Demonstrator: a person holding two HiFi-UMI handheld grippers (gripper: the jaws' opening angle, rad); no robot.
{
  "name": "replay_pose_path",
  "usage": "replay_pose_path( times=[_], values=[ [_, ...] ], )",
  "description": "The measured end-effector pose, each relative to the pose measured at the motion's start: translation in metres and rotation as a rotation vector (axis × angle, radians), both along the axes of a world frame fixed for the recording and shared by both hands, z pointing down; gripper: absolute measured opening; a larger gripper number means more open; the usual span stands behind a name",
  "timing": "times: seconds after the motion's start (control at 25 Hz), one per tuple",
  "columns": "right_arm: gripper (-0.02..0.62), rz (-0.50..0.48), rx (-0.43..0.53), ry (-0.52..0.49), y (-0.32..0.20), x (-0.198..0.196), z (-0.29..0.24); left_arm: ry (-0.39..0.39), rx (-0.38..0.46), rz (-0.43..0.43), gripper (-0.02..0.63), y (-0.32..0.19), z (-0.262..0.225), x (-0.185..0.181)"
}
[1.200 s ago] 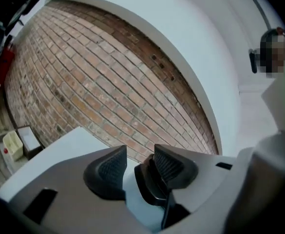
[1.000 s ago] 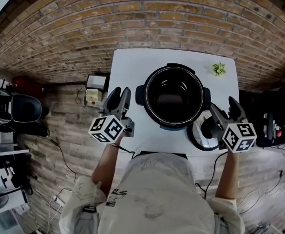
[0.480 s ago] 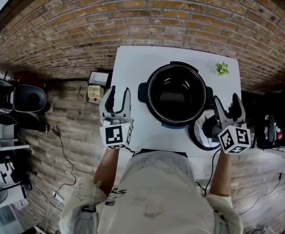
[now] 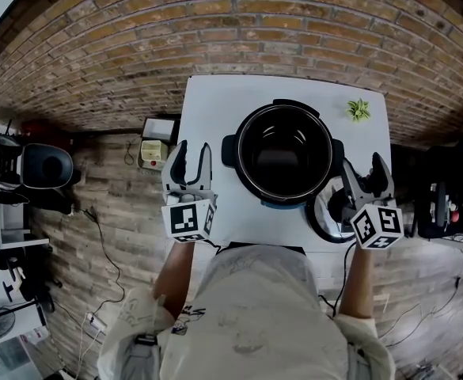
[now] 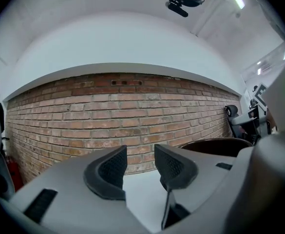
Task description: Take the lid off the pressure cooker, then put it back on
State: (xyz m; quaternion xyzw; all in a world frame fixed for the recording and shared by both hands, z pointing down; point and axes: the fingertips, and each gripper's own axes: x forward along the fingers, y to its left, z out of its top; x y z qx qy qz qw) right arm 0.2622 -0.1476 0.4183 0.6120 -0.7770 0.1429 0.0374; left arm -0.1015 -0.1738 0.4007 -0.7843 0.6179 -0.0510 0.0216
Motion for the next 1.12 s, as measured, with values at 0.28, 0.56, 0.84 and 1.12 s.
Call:
replay_pose_path(
  times=[0.28, 0.56, 0.84, 1.12],
  values=[
    [0.405, 0.005, -0.024, 0.013, 0.001, 0.007, 0.004, 0.070, -0.043, 0.033, 0.192, -0.004, 0.007, 0.006],
    [0.405, 0.002, -0.078, 0.068, 0.008, 0.018, 0.012, 0.321, -0.199, 0.123, 0.192, -0.009, 0.032, 0.017],
    [0.403, -0.188, -0.298, 0.293, 0.028, 0.013, 0.054, 0.728, -0.372, 0.172, 0.192, -0.015, 0.058, 0.025],
    [0.403, -0.381, -0.557, 0.445, 0.066, 0.013, 0.114, 0.914, -0.473, 0.197, 0.192, -0.016, 0.080, 0.038]
  ],
)
